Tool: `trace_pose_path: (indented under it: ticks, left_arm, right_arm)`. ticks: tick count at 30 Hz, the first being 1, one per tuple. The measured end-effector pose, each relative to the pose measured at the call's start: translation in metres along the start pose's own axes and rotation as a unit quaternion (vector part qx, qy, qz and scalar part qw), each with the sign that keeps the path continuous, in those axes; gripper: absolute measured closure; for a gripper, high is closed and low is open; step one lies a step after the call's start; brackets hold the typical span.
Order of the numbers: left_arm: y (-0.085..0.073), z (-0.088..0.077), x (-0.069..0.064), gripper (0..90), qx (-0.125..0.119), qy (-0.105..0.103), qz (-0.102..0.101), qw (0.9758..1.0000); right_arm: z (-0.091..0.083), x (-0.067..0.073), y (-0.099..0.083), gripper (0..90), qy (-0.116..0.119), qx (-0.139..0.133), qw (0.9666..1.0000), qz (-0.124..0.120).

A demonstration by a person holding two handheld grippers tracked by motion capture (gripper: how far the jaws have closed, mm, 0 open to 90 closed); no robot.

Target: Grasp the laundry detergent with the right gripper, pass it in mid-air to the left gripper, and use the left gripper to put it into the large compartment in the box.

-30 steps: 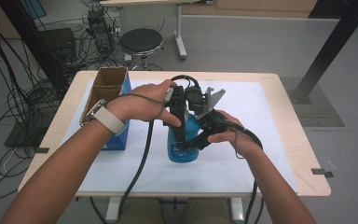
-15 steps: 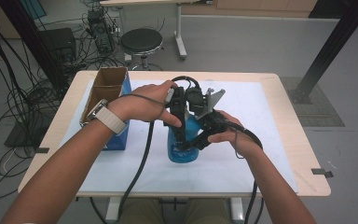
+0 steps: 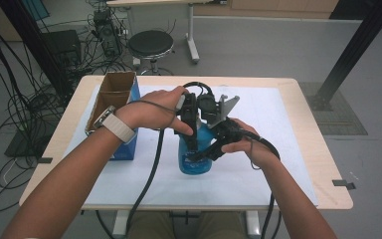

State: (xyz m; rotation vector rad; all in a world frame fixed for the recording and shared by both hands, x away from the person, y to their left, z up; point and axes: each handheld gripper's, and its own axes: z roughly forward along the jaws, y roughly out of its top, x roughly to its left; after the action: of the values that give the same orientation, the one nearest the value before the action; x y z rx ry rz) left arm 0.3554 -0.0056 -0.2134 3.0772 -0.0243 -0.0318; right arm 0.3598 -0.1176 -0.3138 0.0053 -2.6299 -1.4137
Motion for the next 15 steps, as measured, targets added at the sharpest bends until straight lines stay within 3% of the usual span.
trace_pose_path:
  ticks: [11,13,15]
  left_arm:
    - [-0.0010,0.0017,0.0008,37.2,-0.002,-0.002,0.002,1.0000]
    - [-0.0013,0.0022,0.0009,37.2,-0.002,-0.002,0.002,1.0000]
    - [-0.0017,0.0023,0.0009,37.2,-0.001,-0.001,0.003,1.0000]
  right_arm:
    - [0.0009,-0.0004,-0.0009,42.8,-0.001,-0.001,1.0000,-0.001]
    - [0.0016,-0.0051,-0.0021,42.8,-0.022,0.007,0.9994,-0.027]
    - [0.0016,0.0000,-0.0012,42.8,-0.002,0.001,1.0000,0.003]
